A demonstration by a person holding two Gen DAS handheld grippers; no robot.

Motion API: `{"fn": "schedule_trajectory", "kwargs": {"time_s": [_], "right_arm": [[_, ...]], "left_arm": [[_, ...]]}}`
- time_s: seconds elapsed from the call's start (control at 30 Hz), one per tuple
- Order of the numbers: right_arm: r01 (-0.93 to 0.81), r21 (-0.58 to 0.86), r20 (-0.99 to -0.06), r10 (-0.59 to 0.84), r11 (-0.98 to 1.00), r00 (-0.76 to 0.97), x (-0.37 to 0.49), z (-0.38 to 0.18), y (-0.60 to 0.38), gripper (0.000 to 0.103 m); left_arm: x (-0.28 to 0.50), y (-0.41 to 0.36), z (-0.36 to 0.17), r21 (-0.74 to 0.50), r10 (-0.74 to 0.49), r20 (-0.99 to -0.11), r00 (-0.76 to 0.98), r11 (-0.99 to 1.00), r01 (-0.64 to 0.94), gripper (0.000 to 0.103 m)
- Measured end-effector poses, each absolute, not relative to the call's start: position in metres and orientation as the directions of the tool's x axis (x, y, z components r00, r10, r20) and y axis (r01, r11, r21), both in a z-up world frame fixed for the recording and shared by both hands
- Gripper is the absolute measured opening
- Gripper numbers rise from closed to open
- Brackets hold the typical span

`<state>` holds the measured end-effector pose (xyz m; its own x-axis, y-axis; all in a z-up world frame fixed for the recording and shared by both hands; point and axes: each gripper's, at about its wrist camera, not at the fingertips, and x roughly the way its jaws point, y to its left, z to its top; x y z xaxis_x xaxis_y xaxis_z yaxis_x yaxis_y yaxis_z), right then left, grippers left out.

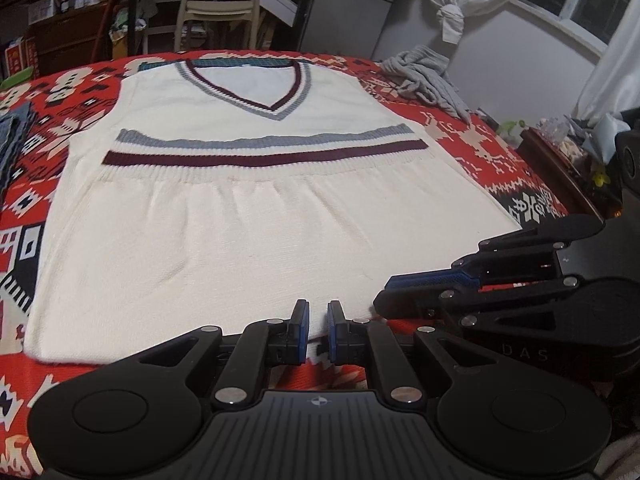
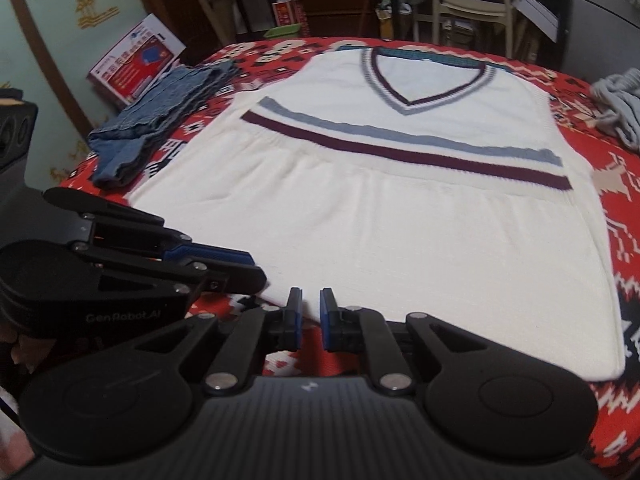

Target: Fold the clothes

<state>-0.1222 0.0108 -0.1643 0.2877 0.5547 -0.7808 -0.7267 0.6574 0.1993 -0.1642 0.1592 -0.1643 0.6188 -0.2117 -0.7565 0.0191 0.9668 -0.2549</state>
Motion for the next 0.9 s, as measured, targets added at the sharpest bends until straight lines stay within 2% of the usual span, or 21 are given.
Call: {"fn": "schedule_trajectory", "kwargs": {"time_s": [0.27,0.43,0.9], "right_arm": [[-0.732,0.216,-0.782,0.564,0.646,0.267,-0.117,-0.168,0.016,0.01],[-0.724,0.224,-0.78,0.566,0.652,0.268,-0.116,-0.169,0.013,0.01],[-0.725,0.214,-0.781,0.561,0.654,0.276,-0.118,-0.168,0.012,0.01]], "left_arm": [[-0.175,0.197,-0.164,-0.306,-0.162,-0.754,0.636,0.944,-0.123,0.009],[-0.184,0.222,-0.161,-0.297,-0.098,-0.765,0.637,0.931,-0.212,0.009],[-0.2,0.264,-0.159,-0.158,0.099,-0.803,0.588,0.915,-0.37,0.009]]}}
